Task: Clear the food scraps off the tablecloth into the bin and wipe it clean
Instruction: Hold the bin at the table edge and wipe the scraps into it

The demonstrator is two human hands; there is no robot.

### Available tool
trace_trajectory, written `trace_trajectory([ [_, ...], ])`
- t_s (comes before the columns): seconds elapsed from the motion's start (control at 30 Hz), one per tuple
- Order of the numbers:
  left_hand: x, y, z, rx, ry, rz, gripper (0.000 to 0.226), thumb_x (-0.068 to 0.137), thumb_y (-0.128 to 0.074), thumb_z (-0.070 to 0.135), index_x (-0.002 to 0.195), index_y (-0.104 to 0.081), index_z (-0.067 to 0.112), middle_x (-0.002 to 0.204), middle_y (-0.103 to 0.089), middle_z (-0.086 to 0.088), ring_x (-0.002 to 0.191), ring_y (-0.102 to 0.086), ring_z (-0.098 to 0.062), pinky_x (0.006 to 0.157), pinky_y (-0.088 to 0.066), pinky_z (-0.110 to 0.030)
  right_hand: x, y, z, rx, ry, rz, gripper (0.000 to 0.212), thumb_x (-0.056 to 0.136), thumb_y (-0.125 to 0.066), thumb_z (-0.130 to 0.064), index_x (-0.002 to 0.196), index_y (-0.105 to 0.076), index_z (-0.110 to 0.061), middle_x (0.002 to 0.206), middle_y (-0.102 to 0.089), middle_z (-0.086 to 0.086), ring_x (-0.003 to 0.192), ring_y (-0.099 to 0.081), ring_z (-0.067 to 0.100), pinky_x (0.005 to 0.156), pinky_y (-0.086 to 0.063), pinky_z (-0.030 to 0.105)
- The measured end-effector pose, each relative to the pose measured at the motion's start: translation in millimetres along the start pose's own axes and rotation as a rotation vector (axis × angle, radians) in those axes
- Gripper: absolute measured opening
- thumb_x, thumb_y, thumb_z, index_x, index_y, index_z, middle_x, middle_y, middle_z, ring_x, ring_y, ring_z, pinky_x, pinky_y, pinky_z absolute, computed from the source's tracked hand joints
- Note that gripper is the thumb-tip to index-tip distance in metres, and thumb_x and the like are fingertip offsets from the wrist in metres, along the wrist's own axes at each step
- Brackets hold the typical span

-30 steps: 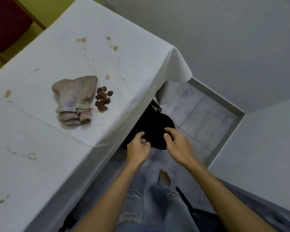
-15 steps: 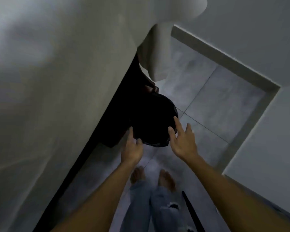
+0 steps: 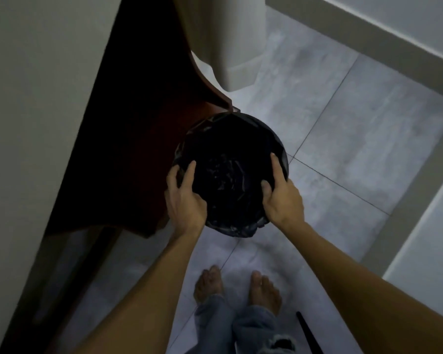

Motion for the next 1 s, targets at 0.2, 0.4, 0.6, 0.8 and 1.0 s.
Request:
trace_trajectory([
  [0.2,0.9,7.9,-12.3,-0.118,0.133,0.101,0.072,0.088,-0.052,-0.006,0.147,-0.046,0.035,0.146,-0.034,-0.013,0.112,-0.056,-0.032,0.094,-0.048,-0.034,1.0,6.9,-4.4,0.021,-0.048,0.01,0.075,0.097,-0.039,-0.007,0.157,-0.005,-0.036,0.075,-0.054,0.006,0.064,-0.054,0.024,0.062,-0.048,0.037],
  [0.4,7.6,6.9,-9.7,-0.246,0.309,-0.269,0.078,0.093,-0.04,-0.005,0.147,-0.034,0.052,0.117,-0.065,-0.005,0.098,-0.067,-0.028,0.096,-0.057,-0.042,-12.7,30.8,-4.8,0.057,-0.042,0.092,0.078,0.093,-0.04,0.003,0.157,-0.014,-0.034,0.064,-0.052,0.004,0.053,-0.049,0.016,0.056,-0.043,0.03],
  [0.6,-30.6,75.1,43.8,-0.314,0.311,-0.226,0.075,0.092,-0.044,-0.001,0.15,-0.035,0.046,0.132,-0.063,-0.003,0.104,-0.067,-0.026,0.101,-0.053,-0.037,-69.5,103.5,-37.2,0.074,-0.033,0.174,0.084,0.087,-0.043,0.011,0.156,-0.022,-0.033,0.053,-0.048,0.008,0.045,-0.045,0.017,0.044,-0.032,0.022],
  [0.8,-91.6,165.3,95.6,-0.331,0.266,-0.258,0.081,0.091,-0.043,-0.007,0.155,-0.026,0.04,0.141,-0.056,-0.007,0.121,-0.058,-0.021,0.108,-0.031,-0.015,-142.4,194.7,-89.8,0.065,-0.022,0.172,0.086,0.086,-0.044,0.01,0.154,-0.024,-0.038,0.059,-0.055,0.018,0.048,-0.047,0.021,0.05,-0.038,0.031],
  [1.0,-150.5,268.5,128.6,-0.332,0.223,-0.319,0.084,0.089,-0.044,-0.005,0.156,-0.022,0.04,0.148,-0.05,-0.006,0.13,-0.053,-0.022,0.106,-0.03,-0.012,-222.6,277.9,-159.7,0.063,0.022,0.182,0.087,0.086,-0.041,0.01,0.153,-0.024,-0.043,0.07,-0.062,0.017,0.053,-0.054,0.027,0.054,-0.047,0.034],
])
Point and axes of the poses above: each hand's wrist, its own x-axis towards the middle knuckle, its own y-axis out of the back of the hand, z = x × y, the point moved 5 cm from there along x, towards the middle knuckle
